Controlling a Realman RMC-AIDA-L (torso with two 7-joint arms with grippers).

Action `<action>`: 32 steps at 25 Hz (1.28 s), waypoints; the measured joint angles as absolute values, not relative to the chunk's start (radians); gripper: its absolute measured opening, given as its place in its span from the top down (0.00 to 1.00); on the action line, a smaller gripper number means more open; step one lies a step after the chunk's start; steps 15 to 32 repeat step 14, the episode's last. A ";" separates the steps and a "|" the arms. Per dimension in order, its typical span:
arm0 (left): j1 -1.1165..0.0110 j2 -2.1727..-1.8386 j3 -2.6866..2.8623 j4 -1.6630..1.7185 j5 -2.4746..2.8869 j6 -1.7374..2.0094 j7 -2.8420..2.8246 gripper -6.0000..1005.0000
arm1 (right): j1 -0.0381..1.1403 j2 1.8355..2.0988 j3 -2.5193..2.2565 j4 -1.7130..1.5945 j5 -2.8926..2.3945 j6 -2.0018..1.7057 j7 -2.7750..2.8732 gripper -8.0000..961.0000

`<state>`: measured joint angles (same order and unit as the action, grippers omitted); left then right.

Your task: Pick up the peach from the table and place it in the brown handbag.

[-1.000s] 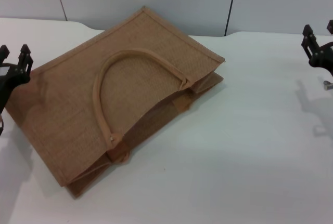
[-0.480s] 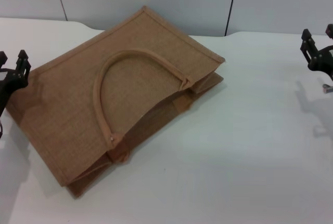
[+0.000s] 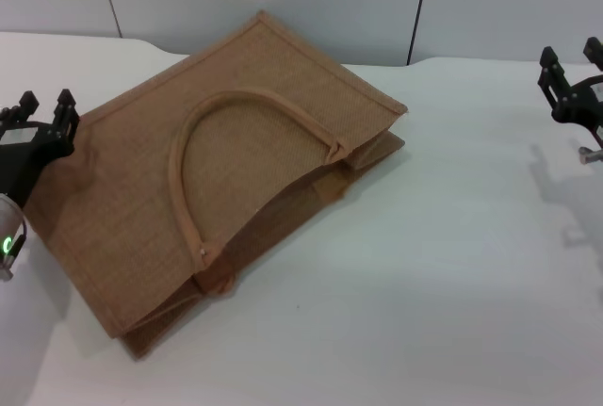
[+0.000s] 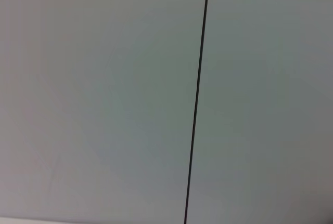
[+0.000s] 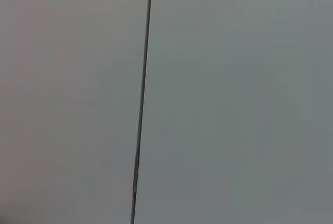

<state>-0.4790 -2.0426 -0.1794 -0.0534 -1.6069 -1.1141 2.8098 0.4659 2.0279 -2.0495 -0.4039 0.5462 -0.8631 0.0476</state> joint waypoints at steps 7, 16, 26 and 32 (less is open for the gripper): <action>-0.483 -2.041 -0.179 -0.063 -1.610 -1.103 2.808 0.50 | 0.482 2.028 -2.049 -0.397 0.544 -0.856 0.051 0.42; -0.495 -2.041 -0.179 -0.063 -1.611 -1.073 2.808 0.50 | 0.491 2.028 -2.051 -0.386 0.543 -0.854 0.054 0.42; -0.495 -2.041 -0.179 -0.063 -1.611 -1.073 2.808 0.50 | 0.491 2.028 -2.051 -0.386 0.543 -0.854 0.054 0.42; -0.495 -2.041 -0.179 -0.063 -1.611 -1.073 2.808 0.50 | 0.491 2.028 -2.051 -0.386 0.543 -0.854 0.054 0.42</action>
